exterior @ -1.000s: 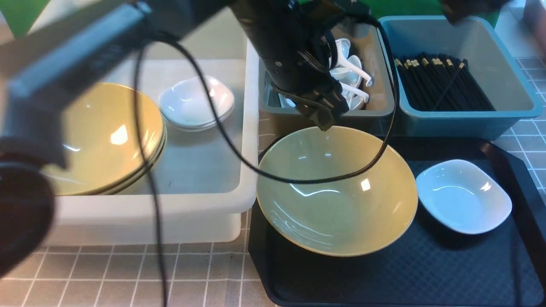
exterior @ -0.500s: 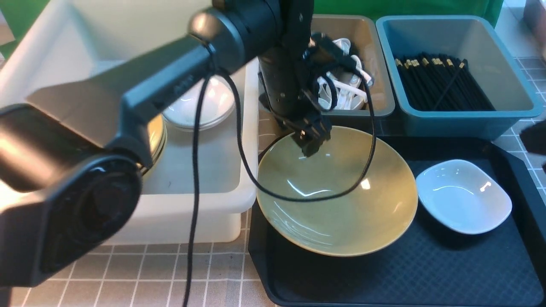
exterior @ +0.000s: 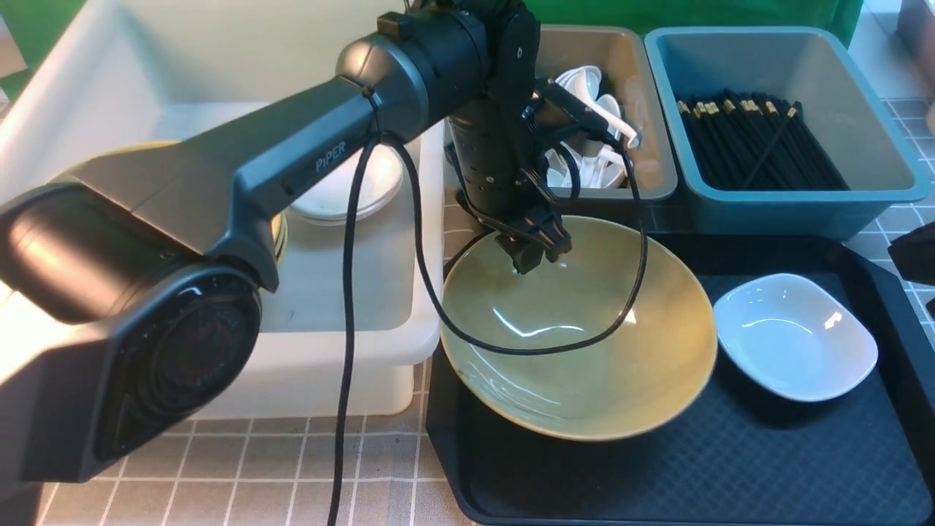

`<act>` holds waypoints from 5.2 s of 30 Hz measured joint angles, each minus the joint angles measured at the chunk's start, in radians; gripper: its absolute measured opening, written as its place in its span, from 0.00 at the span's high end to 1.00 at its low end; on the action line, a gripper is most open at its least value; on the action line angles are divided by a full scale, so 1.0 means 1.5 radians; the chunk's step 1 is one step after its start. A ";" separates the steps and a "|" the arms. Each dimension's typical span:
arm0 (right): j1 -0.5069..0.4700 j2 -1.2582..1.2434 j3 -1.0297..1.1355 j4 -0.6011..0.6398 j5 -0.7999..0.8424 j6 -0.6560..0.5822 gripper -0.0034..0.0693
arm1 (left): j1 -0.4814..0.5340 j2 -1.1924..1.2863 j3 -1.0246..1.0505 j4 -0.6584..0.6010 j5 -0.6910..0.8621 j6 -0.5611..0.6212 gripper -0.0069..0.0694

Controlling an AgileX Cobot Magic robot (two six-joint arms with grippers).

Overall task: On grey table put chopsticks spoon bowls plates into blue grey white boxes.
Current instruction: 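Grasp the large bowl on the tray by its rim, then place the tan bowl onto the bowl stack in the left bin with the left gripper, then grasp the small white bowl on the black tray by its rim with the left gripper, then place the white bowl into the white bin with the other dishes with the left gripper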

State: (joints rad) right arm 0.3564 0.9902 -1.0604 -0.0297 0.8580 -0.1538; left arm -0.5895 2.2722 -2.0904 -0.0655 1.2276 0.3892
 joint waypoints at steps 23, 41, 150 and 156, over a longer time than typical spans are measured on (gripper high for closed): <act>0.142 0.115 -0.189 0.233 0.029 -0.241 0.93 | 0.104 -0.336 0.073 -0.131 0.022 -0.010 0.90; 0.253 0.225 -0.313 0.233 0.028 -0.257 0.93 | 0.758 -0.593 0.582 -0.367 -0.128 0.141 0.90; 0.228 0.227 -0.317 0.169 0.116 -0.178 0.89 | 0.179 -0.225 -0.150 -0.041 0.019 -0.024 0.90; 0.313 0.343 -0.439 0.009 0.138 -0.102 0.89 | 0.328 -0.229 -0.009 -0.131 -0.030 -0.019 0.90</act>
State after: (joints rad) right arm 0.8259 1.5048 -1.7195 -0.0159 1.0646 -0.3074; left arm -0.0978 1.9287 -2.1032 -0.2627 1.1823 0.3612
